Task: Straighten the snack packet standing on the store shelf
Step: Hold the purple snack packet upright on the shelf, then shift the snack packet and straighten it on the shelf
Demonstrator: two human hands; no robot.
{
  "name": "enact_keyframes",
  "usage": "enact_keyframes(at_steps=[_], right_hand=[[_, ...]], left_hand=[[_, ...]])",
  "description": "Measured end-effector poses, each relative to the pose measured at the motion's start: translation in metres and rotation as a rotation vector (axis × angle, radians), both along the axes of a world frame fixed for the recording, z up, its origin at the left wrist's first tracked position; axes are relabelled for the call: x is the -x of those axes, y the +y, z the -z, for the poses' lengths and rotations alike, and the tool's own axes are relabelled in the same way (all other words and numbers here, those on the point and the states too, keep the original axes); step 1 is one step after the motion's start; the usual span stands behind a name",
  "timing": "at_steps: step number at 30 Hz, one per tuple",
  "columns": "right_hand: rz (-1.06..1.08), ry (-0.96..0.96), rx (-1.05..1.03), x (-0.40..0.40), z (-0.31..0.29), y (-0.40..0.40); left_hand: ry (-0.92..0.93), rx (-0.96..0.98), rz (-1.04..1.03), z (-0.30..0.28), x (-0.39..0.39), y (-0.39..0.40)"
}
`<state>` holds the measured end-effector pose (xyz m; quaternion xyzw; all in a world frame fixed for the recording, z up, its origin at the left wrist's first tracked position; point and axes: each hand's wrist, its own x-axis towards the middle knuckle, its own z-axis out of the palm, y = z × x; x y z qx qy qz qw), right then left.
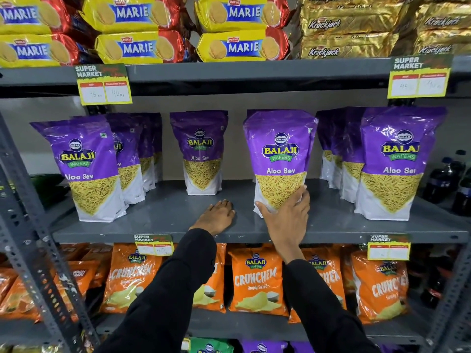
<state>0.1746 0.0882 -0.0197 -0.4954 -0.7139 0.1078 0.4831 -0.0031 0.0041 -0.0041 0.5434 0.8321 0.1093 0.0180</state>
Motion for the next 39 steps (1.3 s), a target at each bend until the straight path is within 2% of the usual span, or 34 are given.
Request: enact_keyframes(at_steps=[4,8,11,16,22,26,34,39], right_hand=[[-0.115,0.171,-0.171,-0.008,0.012,-0.018],[-0.378,0.261,-0.374,0.003,0.024,-0.05],[-0.519,0.296,-0.293,0.034,0.01,-0.074],[-0.6,0.259,0.059,0.117,-0.032,-0.08],[-0.457,0.153,0.253,0.208,-0.058,-0.062],[-0.324,0.166,0.324,0.248,-0.057,-0.056],[-0.253,0.191,0.394,0.277,-0.051,-0.046],[-0.21,0.19,0.387,0.28,-0.046,-0.045]], left_hand=[[-0.075,-0.139,-0.037,0.006,0.002,-0.017],[-0.048,-0.234,-0.037,0.018,0.015,-0.049],[-0.036,-0.22,-0.081,0.014,0.044,-0.075],[-0.02,-0.158,-0.151,0.001,0.116,-0.106],[0.019,-0.107,-0.088,-0.005,0.165,-0.124],[0.045,-0.051,-0.058,0.0,0.179,-0.13],[0.226,0.07,0.009,0.003,0.183,-0.129],[0.181,0.04,0.011,0.008,0.185,-0.128]])
